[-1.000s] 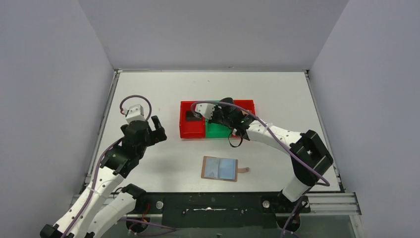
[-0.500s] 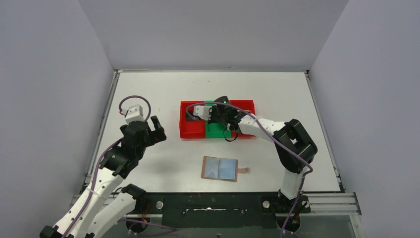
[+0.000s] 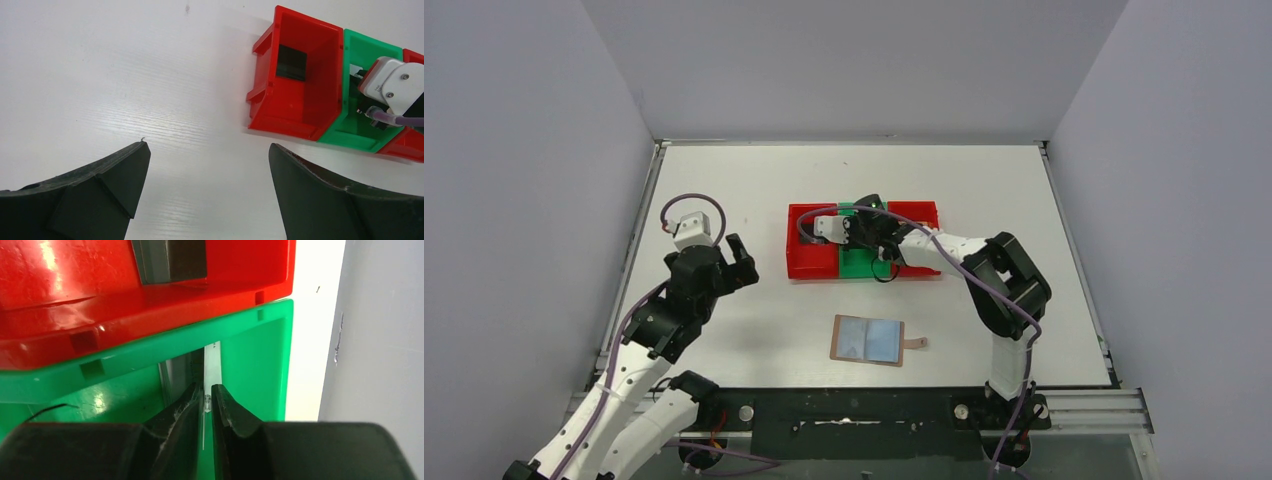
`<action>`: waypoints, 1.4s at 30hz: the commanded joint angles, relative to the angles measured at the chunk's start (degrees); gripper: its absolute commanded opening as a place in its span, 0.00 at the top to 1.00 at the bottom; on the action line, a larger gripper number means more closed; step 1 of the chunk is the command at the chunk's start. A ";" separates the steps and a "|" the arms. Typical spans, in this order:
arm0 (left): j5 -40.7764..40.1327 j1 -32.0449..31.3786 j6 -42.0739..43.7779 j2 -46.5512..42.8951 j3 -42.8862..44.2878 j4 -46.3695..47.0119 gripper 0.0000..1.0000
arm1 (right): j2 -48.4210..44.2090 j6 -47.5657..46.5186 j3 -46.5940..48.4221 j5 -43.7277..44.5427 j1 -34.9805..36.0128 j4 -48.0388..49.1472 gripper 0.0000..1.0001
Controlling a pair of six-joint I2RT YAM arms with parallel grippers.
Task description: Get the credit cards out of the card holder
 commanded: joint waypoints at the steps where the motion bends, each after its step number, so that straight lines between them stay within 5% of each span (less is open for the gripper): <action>1: -0.89 0.31 -0.49 -0.84 0.22 0.81 0.09 | 0.38 -0.19 4.60 -1.23 -1.43 -2.25 0.78; 4: -0.75 0.31 -0.49 -0.85 0.30 0.67 0.09 | -0.43 0.42 3.32 -2.44 -1.99 -1.07 0.65; 18: 1.15 0.35 -0.53 -0.47 -0.11 1.01 0.09 | -3.69 11.42 4.83 -5.07 -2.69 -0.29 0.61; 23: 2.41 -0.04 -0.13 0.12 -0.07 1.10 0.09 | -10.65 26.56 3.40 -6.54 -2.67 2.71 0.59; 30: 1.54 -0.04 -0.33 -1.35 -0.29 1.15 0.09 | -23.65 69.36 -5.57 -3.47 -2.74 -1.60 0.53; 35: 2.49 -0.11 -0.14 -1.34 -0.49 1.59 0.09 | -21.66 80.88 -4.47 -4.90 -1.79 -10.48 0.79; 42: 2.28 -0.12 -0.12 -1.10 -0.22 1.24 0.09 | -10.33 86.72 3.88 2.86 0.30 -18.72 0.89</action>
